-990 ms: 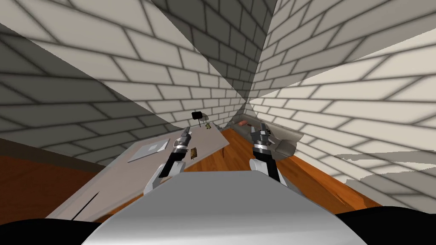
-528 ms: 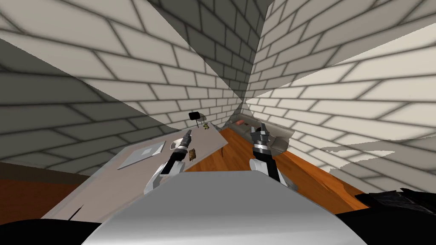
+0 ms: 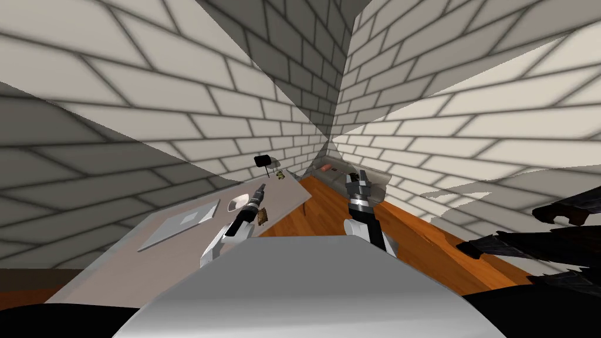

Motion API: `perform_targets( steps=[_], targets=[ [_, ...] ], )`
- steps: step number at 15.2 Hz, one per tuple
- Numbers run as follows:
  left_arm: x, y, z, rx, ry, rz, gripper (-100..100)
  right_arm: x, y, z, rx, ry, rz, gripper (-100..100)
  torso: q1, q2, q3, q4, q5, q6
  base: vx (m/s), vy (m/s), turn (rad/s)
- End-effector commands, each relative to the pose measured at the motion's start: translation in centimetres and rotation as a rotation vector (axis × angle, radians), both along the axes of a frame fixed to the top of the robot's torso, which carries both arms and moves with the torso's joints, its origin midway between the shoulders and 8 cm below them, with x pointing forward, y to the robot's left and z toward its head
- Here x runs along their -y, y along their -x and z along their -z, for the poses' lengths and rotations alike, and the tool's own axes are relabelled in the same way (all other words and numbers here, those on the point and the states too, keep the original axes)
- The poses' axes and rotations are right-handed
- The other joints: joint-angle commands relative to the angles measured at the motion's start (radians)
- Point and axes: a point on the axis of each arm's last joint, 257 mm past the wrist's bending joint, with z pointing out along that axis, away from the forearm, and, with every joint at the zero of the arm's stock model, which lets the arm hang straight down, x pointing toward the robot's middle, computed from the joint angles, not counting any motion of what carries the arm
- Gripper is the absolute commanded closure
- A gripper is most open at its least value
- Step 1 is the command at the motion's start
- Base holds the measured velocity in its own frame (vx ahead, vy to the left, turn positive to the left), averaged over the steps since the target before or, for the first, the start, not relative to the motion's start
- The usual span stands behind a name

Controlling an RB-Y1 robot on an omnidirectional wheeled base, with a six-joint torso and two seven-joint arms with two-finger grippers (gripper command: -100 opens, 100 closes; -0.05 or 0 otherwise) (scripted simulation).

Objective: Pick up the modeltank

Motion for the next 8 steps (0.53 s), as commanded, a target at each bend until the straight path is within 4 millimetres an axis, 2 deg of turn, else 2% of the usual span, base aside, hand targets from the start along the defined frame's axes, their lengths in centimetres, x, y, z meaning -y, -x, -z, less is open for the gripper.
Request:
perform_targets(
  steps=[1, 2, 4, 5, 7, 8],
  targets=[
    [-0.5, -0.1, 1.3, -0.041, -0.005, -0.010, -100, 0.0, 0.0, 0.0, 0.000, 0.000, 0.000, 0, 0.000, 0.000, 0.000, 0.000, 0.000, 0.000, -0.008, 0.027, -0.074],
    [-1.2, -0.1, 3.3, -0.098, -0.021, -0.023, -100, 0.0, 0.0, 0.0, 0.000, 0.000, 0.000, 0, 0.000, 0.000, 0.000, 0.000, 0.000, 0.000, -0.012, 0.027, -0.184],
    [-1.4, -0.1, 3.9, -0.120, -0.020, -0.028, -100, 0.0, 0.0, 0.0, 0.000, 0.000, 0.000, 0, 0.000, 0.000, 0.000, 0.000, 0.000, 0.000, -0.011, 0.027, -0.131],
    [-2.2, 0.0, 5.7, -0.172, -0.036, -0.040, -100, 0.0, 0.0, 0.0, 0.000, 0.000, 0.000, 0, 0.000, 0.000, 0.000, 0.000, 0.000, 0.000, -0.012, 0.024, -0.154],
    [-2.3, 0.2, 6.4, -0.199, -0.035, -0.047, -100, 0.0, 0.0, 0.0, 0.000, 0.000, 0.000, 0, 0.000, 0.000, 0.000, 0.000, 0.000, 0.000, -0.013, 0.030, -0.149],
    [-3.2, 0.4, 8.4, -0.260, -0.050, -0.061, -100, 0.0, 0.0, 0.0, 0.000, 0.000, 0.000, 0, 0.000, 0.000, 0.000, 0.000, 0.000, 0.000, -0.009, 0.025, -0.200]
  ],
)
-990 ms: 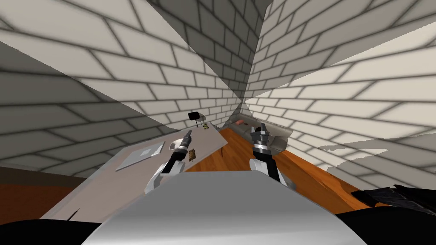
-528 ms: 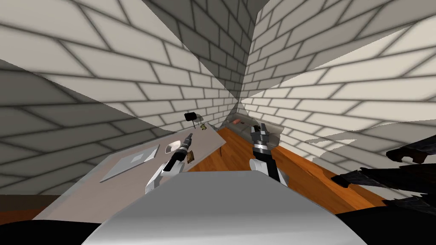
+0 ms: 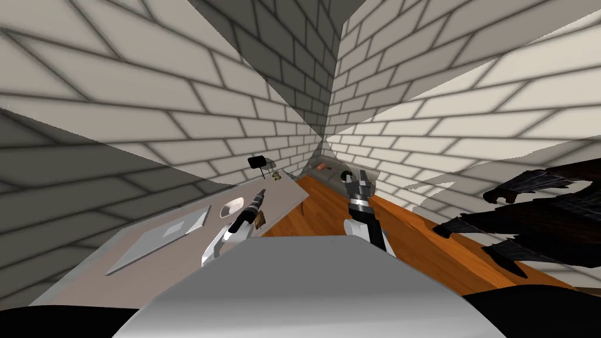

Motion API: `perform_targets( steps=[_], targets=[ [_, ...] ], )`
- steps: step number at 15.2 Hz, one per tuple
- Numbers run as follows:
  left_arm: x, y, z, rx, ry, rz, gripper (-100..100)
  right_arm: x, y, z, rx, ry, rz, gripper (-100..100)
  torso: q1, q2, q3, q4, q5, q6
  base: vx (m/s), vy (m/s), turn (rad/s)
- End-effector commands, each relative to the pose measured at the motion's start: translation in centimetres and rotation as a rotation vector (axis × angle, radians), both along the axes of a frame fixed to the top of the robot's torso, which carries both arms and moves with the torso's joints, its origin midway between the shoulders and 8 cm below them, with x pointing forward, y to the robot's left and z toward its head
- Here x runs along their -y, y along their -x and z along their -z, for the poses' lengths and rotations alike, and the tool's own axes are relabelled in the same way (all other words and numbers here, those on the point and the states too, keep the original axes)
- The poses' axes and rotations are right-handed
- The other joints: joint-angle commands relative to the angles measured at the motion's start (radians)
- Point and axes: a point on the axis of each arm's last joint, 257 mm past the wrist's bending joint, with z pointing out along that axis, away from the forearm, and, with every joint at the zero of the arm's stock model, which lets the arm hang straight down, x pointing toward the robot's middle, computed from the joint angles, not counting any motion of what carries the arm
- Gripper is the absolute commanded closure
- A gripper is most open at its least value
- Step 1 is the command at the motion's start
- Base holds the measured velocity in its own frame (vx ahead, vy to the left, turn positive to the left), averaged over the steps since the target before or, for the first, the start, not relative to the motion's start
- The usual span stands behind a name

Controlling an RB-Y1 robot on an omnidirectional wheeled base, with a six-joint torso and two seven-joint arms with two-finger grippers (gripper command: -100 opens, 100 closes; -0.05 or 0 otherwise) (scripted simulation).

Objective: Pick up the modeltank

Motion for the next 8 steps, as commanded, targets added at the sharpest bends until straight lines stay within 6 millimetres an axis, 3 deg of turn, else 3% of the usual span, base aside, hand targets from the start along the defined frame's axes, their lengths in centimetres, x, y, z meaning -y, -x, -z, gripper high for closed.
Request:
perform_targets(
  steps=[1, 2, 3, 5, 6, 8],
  targets=[
    [-0.7, 0.3, 1.9, -0.064, -0.011, -0.015, -100, 0.0, 0.0, 0.0, 0.000, 0.000, 0.000, 0, 0.000, 0.000, 0.000, 0.000, 0.000, 0.000, -0.012, 0.029, -0.198],
    [-0.8, 0.4, 2.1, -0.069, -0.011, -0.017, -100, 0.0, 0.0, 0.0, 0.000, 0.000, 0.000, 0, 0.000, 0.000, 0.000, 0.000, 0.000, 0.000, -0.010, 0.029, -0.066],
    [-1.6, 0.7, 3.8, -0.122, -0.025, -0.028, -100, 0.0, 0.0, 0.0, 0.000, 0.000, 0.000, 0, 0.000, 0.000, 0.000, 0.000, 0.000, -0.001, -0.013, 0.031, -0.145],
    [-1.8, 1.0, 4.5, -0.149, -0.024, -0.036, -100, 0.0, 0.0, 0.0, 0.000, 0.000, 0.000, 0, 0.000, 0.000, 0.000, 0.000, 0.000, 0.000, -0.012, 0.033, -0.140],
    [-2.6, 1.4, 6.1, -0.198, -0.038, -0.047, -100, 0.0, 0.0, 0.0, 0.000, 0.000, 0.000, 0, 0.000, 0.000, 0.000, 0.000, 0.000, -0.001, -0.011, 0.029, -0.209],
    [-2.8, 1.7, 6.8, -0.228, -0.038, -0.055, -100, 0.0, 0.0, 0.0, 0.000, 0.000, 0.000, 0, 0.001, 0.000, 0.000, 0.000, 0.000, 0.000, -0.012, 0.032, -0.136]
  ],
)
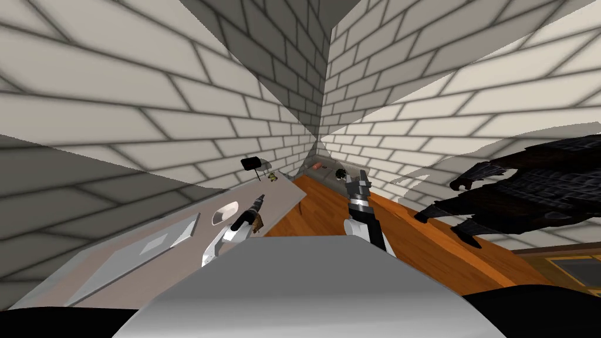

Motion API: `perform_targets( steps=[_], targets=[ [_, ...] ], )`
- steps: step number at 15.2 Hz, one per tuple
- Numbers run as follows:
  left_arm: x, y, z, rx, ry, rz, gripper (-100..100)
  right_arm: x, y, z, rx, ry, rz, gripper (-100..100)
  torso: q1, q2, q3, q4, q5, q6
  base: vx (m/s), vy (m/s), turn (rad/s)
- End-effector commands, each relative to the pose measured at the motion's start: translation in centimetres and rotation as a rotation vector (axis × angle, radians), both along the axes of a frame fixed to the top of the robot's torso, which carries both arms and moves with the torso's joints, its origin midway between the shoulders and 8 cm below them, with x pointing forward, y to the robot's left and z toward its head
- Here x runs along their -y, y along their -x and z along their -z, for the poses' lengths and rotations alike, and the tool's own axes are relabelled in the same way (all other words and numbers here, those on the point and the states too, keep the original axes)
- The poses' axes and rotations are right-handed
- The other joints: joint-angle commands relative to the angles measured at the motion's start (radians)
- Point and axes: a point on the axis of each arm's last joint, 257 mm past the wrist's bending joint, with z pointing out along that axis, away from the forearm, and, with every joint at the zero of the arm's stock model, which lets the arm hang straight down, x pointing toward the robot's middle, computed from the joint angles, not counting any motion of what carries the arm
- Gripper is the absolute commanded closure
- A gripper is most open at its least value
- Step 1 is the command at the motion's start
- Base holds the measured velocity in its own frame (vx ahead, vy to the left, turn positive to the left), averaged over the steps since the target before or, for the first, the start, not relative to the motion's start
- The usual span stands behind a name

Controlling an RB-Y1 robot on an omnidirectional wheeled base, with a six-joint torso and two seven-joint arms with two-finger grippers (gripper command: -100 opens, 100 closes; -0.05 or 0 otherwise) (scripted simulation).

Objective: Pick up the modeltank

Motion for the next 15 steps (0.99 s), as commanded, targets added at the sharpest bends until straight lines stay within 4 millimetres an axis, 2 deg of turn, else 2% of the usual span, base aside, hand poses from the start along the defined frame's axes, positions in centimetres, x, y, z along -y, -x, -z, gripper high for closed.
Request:
perform_targets(
  steps=[1, 2, 4, 5, 7, 8, 10, 11, 13, 14, 15],
  targets=[
    [-0.2, 0.2, 0.5, -0.026, -0.002, -0.007, -100, 0.0, 0.0, 0.0, 0.000, 0.000, 0.000, 0, 0.000, 0.000, 0.000, 0.000, 0.000, 0.000, -0.006, 0.014, 0.013],
    [-1.1, 0.8, 2.3, -0.083, -0.015, -0.020, -100, 0.0, 0.0, 0.0, 0.000, 0.000, 0.000, 0, -0.001, 0.000, 0.000, 0.000, 0.000, 0.000, -0.012, 0.015, -0.150],
    [-1.2, 1.1, 2.8, -0.104, -0.015, -0.026, -100, 0.0, 0.0, 0.0, 0.000, 0.000, 0.000, 0, -0.001, 0.000, 0.000, 0.000, 0.000, 0.001, -0.013, 0.023, -0.146],
    [-2.1, 1.8, 4.4, -0.159, -0.027, -0.039, -100, 0.0, 0.0, 0.0, 0.000, 0.000, 0.000, 0, -0.001, 0.000, 0.000, 0.000, 0.000, 0.000, -0.012, 0.025, -0.180],
    [-2.2, 2.2, 4.9, -0.181, -0.027, -0.045, -100, 0.0, 0.0, 0.0, 0.000, 0.000, 0.000, 0, 0.000, 0.000, 0.000, 0.000, 0.000, 0.000, -0.015, 0.028, -0.131],
    [-3.0, 2.9, 6.3, -0.231, -0.038, -0.056, -100, 0.0, 0.0, 0.0, 0.000, 0.000, 0.000, 0, 0.000, 0.000, 0.000, 0.000, 0.000, 0.000, -0.015, 0.026, -0.176],
    [-3.2, 3.3, 6.8, -0.257, -0.038, -0.064, -100, 0.0, 0.0, 0.0, 0.000, 0.000, 0.000, 0, 0.000, 0.000, 0.000, 0.000, 0.000, 0.000, -0.015, 0.029, -0.133],
    [-4.0, 4.1, 8.1, -0.303, -0.049, -0.075, -100, 0.0, 0.0, 0.0, 0.000, 0.000, 0.000, 0, 0.000, 0.000, 0.000, 0.000, 0.000, 0.000, -0.012, 0.030, -0.173],
    [-4.1, 4.6, 8.6, -0.332, -0.048, -0.083, -100, 0.0, 0.0, 0.0, 0.000, 0.000, 0.000, 0, 0.000, 0.000, 0.000, 0.000, 0.000, 0.000, -0.012, 0.027, -0.127],
    [-4.9, 5.4, 9.8, -0.376, -0.058, -0.093, -100, 0.0, 0.0, 0.0, 0.000, 0.000, 0.000, 0, 0.000, 0.000, 0.000, 0.000, 0.000, 0.000, -0.015, 0.022, -0.143],
    [-5.0, 5.8, 10.1, -0.395, -0.057, -0.099, -100, 0.0, 0.0, 0.0, 0.000, 0.000, 0.000, 0, 0.000, 0.000, 0.000, 0.000, 0.000, 0.000, -0.020, 0.025, -0.177]
  ],
)
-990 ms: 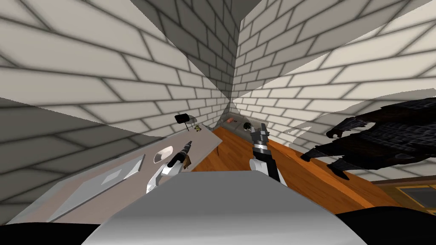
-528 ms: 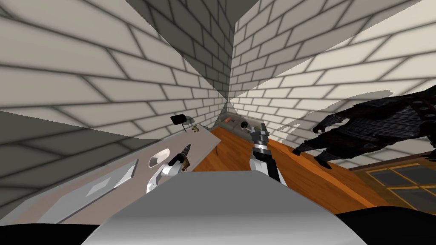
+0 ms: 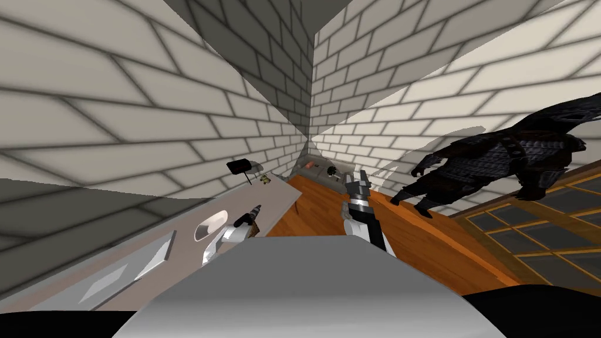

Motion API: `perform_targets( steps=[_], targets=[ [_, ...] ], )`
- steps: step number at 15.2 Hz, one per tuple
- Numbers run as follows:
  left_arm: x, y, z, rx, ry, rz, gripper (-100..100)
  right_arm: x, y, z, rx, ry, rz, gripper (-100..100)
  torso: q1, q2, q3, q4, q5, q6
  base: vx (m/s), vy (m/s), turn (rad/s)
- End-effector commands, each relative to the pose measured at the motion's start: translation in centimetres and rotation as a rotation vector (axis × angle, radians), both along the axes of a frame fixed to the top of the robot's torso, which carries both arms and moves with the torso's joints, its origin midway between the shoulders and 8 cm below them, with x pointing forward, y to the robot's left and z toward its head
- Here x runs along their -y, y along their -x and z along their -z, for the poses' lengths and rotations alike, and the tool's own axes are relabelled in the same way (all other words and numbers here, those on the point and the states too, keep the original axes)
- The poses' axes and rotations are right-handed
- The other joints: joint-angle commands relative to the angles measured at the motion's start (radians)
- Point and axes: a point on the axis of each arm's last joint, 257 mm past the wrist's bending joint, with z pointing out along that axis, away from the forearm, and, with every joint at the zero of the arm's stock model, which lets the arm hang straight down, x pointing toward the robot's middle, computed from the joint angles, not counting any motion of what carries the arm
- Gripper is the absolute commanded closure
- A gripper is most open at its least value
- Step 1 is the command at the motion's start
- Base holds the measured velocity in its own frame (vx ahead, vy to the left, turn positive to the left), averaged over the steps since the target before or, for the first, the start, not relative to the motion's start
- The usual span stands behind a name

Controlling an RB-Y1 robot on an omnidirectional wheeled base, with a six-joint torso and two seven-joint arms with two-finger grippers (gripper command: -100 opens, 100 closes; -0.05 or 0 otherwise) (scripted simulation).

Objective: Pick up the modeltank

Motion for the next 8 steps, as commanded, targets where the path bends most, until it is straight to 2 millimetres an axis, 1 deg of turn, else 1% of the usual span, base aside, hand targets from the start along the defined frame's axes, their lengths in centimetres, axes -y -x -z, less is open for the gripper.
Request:
perform_targets(
  steps=[1, 2, 3, 4, 5, 6, 7, 8],
  targets=[
    [-0.3, 0.9, 0.9, -0.043, -0.003, -0.012, -100, 0.0, 0.0, 0.0, 0.000, 0.000, 0.000, 0, 0.000, 0.000, 0.000, 0.000, 0.000, 0.000, -0.014, 0.021, -0.081],
    [-1.1, 1.9, 2.0, -0.092, -0.012, -0.023, -100, 0.0, 0.0, 0.0, 0.000, 0.000, 0.000, 0, 0.000, 0.000, 0.000, 0.000, 0.000, -0.001, -0.014, 0.024, -0.154],
    [-1.2, 2.3, 2.3, -0.110, -0.011, -0.029, -100, 0.0, 0.0, 0.0, 0.000, 0.000, 0.000, 0, 0.000, 0.000, 0.000, 0.000, 0.000, 0.000, -0.015, 0.029, -0.172],
    [-1.9, 3.2, 3.3, -0.155, -0.019, -0.040, -100, 0.0, 0.0, 0.0, 0.000, 0.000, 0.000, 0, 0.000, 0.000, 0.000, 0.000, 0.000, 0.000, -0.020, 0.033, -0.198],
    [-2.0, 3.7, 3.6, -0.177, -0.019, -0.047, -100, 0.0, 0.0, 0.0, 0.000, 0.000, 0.000, 0, 0.000, 0.000, 0.000, 0.000, 0.000, 0.000, -0.019, 0.035, -0.177],
    [-2.6, 4.7, 4.6, -0.223, -0.026, -0.058, -100, 0.0, 0.0, 0.0, 0.000, 0.000, 0.000, 0, 0.001, 0.000, 0.000, 0.000, 0.000, 0.000, -0.019, 0.040, -0.216],
    [-2.7, 5.1, 4.8, -0.239, -0.025, -0.063, -100, 0.0, 0.0, 0.0, 0.000, 0.000, 0.000, 0, 0.001, 0.000, 0.000, 0.000, 0.000, 0.000, -0.021, 0.037, -0.176],
    [-2.7, 5.3, 4.9, -0.246, -0.025, -0.065, -100, 0.0, 0.0, 0.0, 0.000, 0.000, 0.000, 0, 0.001, 0.000, 0.000, 0.000, 0.000, 0.000, -0.016, 0.025, -0.059]
  ],
)
